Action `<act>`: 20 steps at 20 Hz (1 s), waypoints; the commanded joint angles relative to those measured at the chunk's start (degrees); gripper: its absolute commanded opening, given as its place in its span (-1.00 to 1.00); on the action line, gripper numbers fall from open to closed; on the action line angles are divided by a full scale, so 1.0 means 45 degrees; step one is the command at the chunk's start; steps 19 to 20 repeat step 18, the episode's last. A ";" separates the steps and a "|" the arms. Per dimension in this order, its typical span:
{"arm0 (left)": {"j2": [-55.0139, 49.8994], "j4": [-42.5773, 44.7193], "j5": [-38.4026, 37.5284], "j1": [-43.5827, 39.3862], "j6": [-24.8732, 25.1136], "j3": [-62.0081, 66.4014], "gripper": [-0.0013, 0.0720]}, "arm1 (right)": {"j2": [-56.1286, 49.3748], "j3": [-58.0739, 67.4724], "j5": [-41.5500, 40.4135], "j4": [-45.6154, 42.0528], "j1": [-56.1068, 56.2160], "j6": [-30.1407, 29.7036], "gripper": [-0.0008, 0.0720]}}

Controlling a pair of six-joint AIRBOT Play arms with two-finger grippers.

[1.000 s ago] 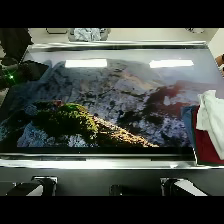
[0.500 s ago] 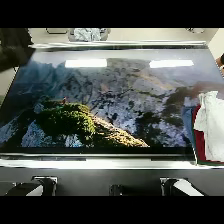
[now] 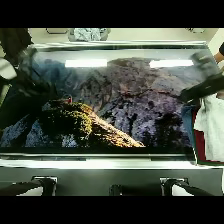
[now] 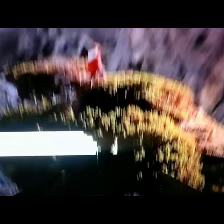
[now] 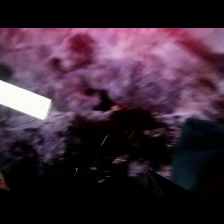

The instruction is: Fold the shirts.

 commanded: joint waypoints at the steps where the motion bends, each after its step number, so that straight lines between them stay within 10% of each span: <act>1: 0.1073 0.0253 0.0724 -0.0437 -0.0486 -0.3279 0.97 | -0.0325 -0.1812 0.0738 -0.0053 0.1875 0.0442 0.44; 20: 0.1627 0.0248 0.1375 -0.0719 -0.0471 -0.4197 0.97 | -0.0321 -0.1826 0.0466 -0.0651 0.1899 0.0471 0.44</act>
